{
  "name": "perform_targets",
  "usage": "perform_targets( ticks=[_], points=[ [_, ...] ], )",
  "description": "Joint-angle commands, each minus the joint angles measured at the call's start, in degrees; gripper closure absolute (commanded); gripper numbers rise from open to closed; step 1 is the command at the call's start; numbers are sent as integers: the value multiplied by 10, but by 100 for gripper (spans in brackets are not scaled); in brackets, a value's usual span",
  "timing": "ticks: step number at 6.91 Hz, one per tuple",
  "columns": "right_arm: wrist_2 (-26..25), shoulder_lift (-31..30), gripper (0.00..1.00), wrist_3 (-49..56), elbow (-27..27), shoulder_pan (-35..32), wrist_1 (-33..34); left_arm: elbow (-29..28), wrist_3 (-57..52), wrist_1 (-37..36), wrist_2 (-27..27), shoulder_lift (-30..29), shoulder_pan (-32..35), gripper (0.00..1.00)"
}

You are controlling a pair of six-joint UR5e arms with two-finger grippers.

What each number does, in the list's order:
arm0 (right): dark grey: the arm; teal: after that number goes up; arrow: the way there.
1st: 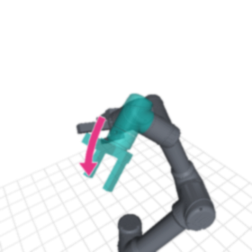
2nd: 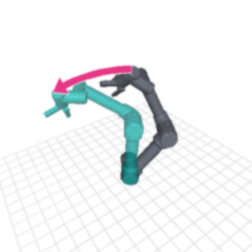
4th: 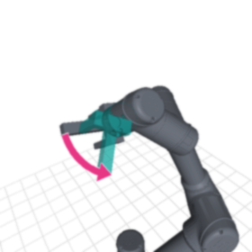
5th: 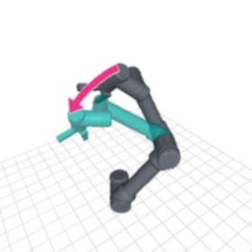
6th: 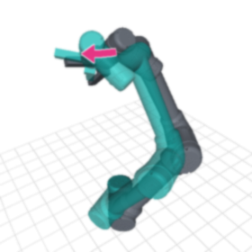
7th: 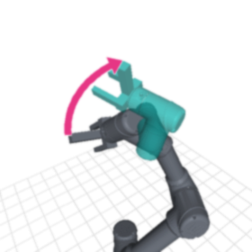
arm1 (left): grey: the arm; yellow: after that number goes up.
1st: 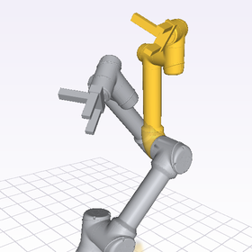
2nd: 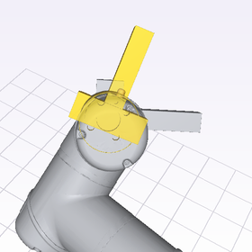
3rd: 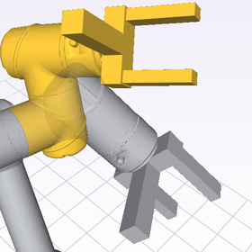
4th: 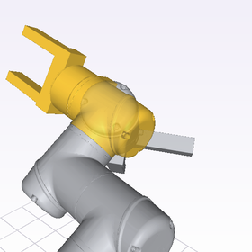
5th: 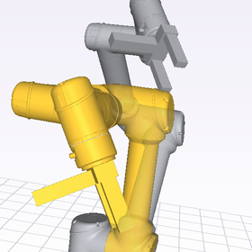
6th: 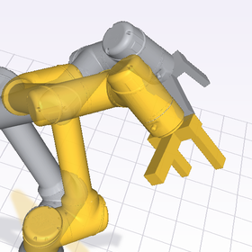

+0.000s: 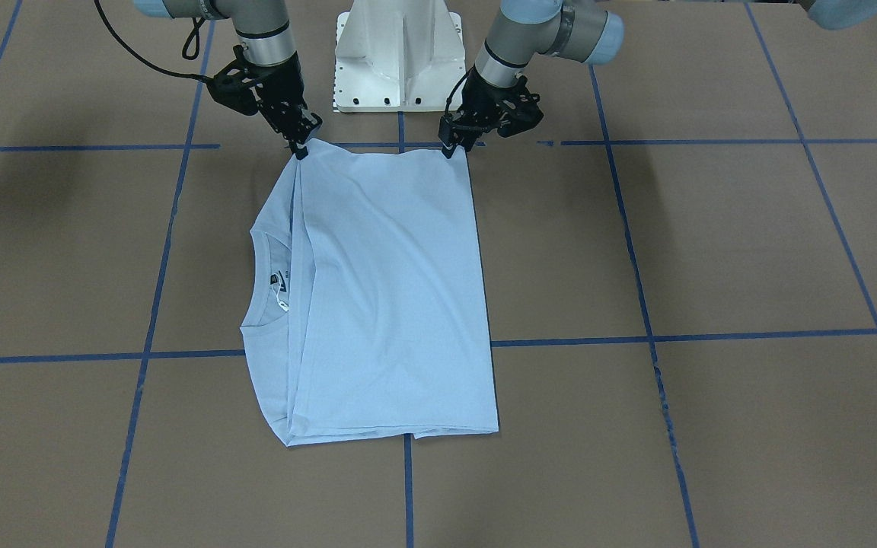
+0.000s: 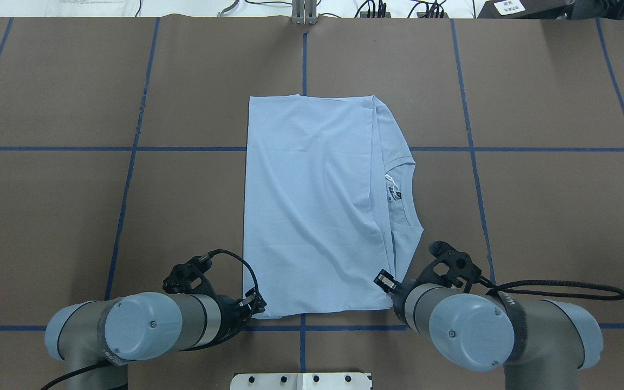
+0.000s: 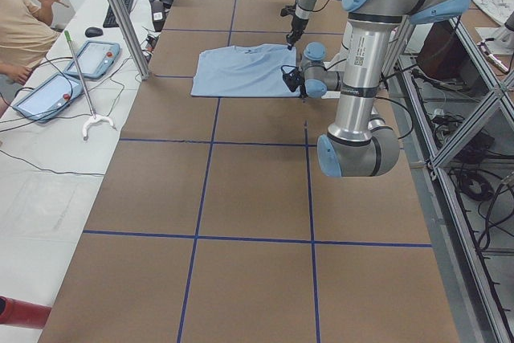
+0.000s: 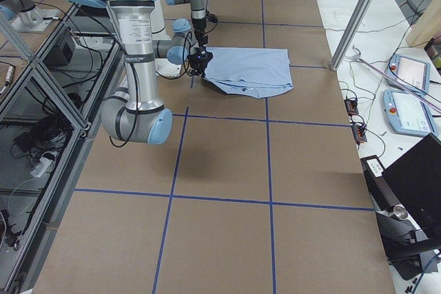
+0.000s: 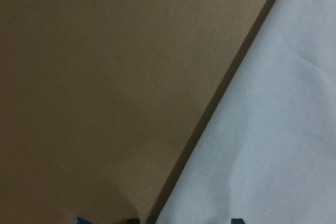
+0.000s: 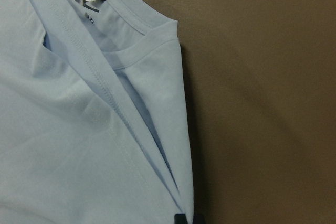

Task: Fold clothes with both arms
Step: 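Move the left gripper to the near hem beside the right gripper, then grasp the near hem with both grippers and fold it toward the far edge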

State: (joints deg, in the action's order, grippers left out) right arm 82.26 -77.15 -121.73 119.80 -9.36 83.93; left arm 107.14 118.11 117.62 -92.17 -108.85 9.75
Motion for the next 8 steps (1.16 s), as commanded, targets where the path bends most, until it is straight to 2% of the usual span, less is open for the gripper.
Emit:
perform_targets(
  ticks=[1, 2, 5, 6, 8],
  points=[
    [0, 0, 100, 1, 0, 0, 0, 23, 1, -1, 1, 6, 0, 100],
    [0, 1, 100, 1, 0, 1, 0, 64, 5, -3, 0, 1, -2, 100],
    [1, 2, 100, 1, 39, -2, -1, 73, 13, -7, 5, -1, 18, 100],
    [1, 3, 100, 2, 65, -34, 0, 86, 6, -7, 3, -21, 68, 100],
    [1, 28, 100, 28, 57, -97, 3, 84, -78, -7, -6, -50, 157, 100]
  ],
)
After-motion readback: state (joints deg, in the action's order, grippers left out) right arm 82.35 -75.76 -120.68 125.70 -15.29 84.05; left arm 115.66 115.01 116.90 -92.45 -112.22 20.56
